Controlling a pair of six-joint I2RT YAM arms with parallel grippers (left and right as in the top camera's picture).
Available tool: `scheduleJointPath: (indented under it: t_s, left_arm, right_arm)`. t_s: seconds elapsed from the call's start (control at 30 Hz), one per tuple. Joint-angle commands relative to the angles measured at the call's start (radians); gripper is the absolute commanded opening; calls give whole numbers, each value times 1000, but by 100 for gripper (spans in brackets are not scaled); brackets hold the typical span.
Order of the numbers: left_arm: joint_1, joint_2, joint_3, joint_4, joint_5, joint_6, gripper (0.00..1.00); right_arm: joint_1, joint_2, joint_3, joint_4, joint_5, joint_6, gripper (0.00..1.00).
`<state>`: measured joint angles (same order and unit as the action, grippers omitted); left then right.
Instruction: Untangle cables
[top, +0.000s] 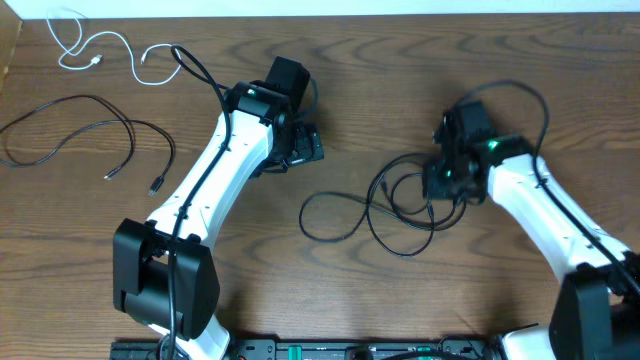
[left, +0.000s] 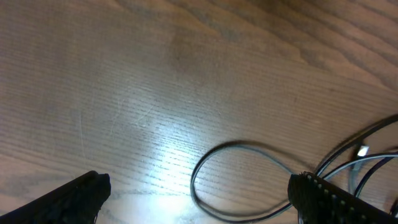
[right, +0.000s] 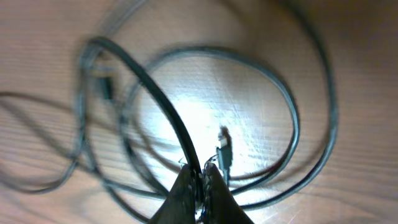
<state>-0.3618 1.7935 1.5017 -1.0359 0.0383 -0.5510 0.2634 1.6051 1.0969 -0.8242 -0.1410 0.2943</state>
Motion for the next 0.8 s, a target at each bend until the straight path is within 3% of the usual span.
scheduleJointPath:
  t_s: [0.0, 0.33, 0.53, 0.63, 0.77]
  left_arm:
    - [1, 13, -4, -3, -14, -11, 97]
    - [1, 13, -4, -3, -14, -11, 97]
    - [1, 13, -4, -3, -14, -11, 98]
    - [1, 13, -4, -3, -14, -11, 97]
    - [1, 13, -4, -3, -14, -11, 97]
  right_arm:
    - [6, -63, 124, -64, -2, -22, 1]
    - [6, -215, 335, -85, -171, -22, 1]
    - [6, -295, 554, -76, -255, -22, 1]
    - [6, -312, 647, -87, -250, -23, 1]
    - [6, -343, 710, -149, -76, -23, 1]
